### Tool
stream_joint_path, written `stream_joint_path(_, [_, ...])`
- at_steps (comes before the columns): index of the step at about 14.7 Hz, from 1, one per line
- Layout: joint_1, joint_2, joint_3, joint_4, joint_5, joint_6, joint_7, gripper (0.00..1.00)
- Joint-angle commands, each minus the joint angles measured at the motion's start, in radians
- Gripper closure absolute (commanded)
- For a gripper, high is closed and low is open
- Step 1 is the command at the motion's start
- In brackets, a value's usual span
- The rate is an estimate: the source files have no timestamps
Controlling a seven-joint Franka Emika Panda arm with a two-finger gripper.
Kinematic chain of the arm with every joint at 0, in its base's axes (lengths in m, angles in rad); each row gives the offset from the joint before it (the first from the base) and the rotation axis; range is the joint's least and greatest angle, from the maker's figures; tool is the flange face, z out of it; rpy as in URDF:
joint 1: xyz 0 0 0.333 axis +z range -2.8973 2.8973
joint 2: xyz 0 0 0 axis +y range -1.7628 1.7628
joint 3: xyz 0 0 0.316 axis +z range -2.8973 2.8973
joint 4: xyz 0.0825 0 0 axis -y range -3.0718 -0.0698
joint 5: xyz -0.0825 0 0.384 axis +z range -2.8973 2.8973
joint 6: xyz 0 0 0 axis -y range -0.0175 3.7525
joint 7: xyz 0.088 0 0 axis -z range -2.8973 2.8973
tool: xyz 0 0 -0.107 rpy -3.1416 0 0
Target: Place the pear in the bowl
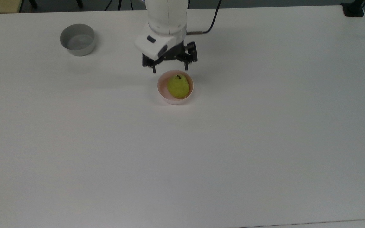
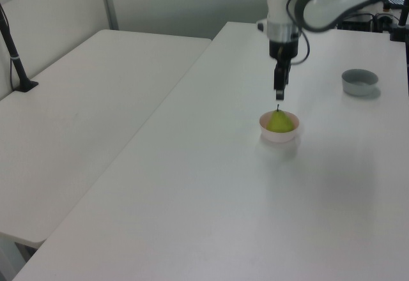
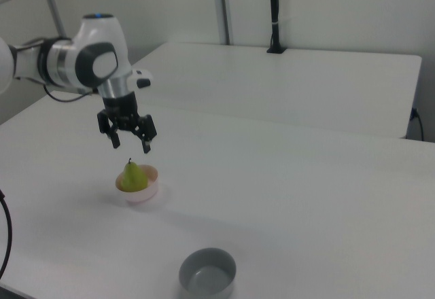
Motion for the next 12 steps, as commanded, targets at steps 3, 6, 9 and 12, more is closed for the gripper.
stream_joint_path(3, [-0.093,-0.100,-0.003,0.212,-0.021,-0.358,0.021,0.00])
stream_joint_path(6, [-0.164,-0.157,-0.001,0.238,-0.015,-0.435,0.009,0.00])
stream_joint_path(9, [-0.208,-0.184,-0.007,0.230,-0.012,-0.437,-0.049,0.00])
stream_joint_path(12, [-0.221,-0.183,-0.016,0.230,-0.006,-0.387,-0.211,0.00])
